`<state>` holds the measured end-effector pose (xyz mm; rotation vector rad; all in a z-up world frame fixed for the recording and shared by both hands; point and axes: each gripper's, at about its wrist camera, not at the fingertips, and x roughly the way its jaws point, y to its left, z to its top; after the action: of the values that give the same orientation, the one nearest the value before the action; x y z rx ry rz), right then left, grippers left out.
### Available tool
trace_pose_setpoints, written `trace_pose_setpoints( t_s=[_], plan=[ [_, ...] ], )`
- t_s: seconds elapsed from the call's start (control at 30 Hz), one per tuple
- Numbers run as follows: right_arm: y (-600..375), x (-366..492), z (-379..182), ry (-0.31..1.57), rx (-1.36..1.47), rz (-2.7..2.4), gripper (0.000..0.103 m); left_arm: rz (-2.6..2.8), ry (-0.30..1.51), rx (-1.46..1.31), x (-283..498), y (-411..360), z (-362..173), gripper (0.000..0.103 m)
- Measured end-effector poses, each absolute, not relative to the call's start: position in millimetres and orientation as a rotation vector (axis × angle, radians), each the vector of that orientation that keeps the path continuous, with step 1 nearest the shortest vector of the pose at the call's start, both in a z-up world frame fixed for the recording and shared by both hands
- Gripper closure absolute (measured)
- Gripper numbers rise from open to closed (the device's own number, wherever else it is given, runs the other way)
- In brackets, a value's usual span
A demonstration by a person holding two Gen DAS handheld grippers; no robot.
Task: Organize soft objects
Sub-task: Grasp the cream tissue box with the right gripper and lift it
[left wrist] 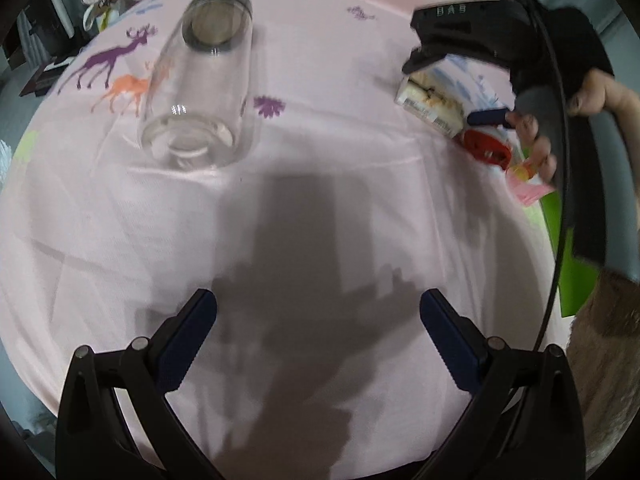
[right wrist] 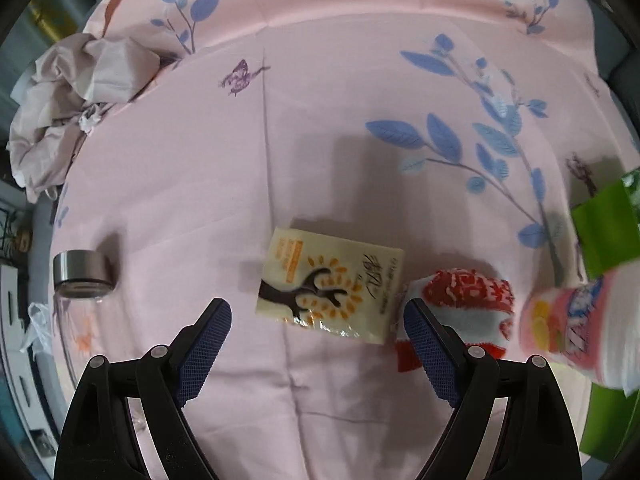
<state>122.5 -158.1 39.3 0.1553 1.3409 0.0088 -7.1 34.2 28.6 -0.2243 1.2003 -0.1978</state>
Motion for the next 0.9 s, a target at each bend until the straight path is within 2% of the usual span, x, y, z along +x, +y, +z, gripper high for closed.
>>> trace_pose_setpoints(
  t_s=[0.2, 0.23, 0.27, 0.37, 0.67, 0.9],
  plan=[
    [-146.2, 128.8, 28.4, 1.373, 0.065, 0.016, 0.014, -0.180, 1.219, -0.182, -8.2, 25.7, 24.9, 0.002],
    [-145.9, 127.8, 28.3, 1.364, 0.060, 0.015, 0.016, -0.177, 1.224, -0.173, -8.6, 24.6, 24.4, 0.002],
    [-145.2, 125.9, 29.3, 1.351, 0.045, 0.014, 0.027, -0.170, 1.231, -0.162, -9.4, 23.1, 24.1, 0.002],
    [-143.1, 114.3, 36.0, 1.336, 0.001, 0.061, 0.029, -0.161, 1.243, -0.146, -9.0, 16.6, 22.2, 0.002],
    [-149.5, 36.4, 64.9, 1.308, -0.077, 0.266, 0.030, -0.157, 1.267, -0.137, -12.6, 7.9, 18.4, 0.002],
    [-177.1, -9.8, 64.6, 1.336, -0.079, 0.339, 0.030, -0.170, 1.257, -0.111, -17.0, 3.5, 19.0, 0.002]
  ],
)
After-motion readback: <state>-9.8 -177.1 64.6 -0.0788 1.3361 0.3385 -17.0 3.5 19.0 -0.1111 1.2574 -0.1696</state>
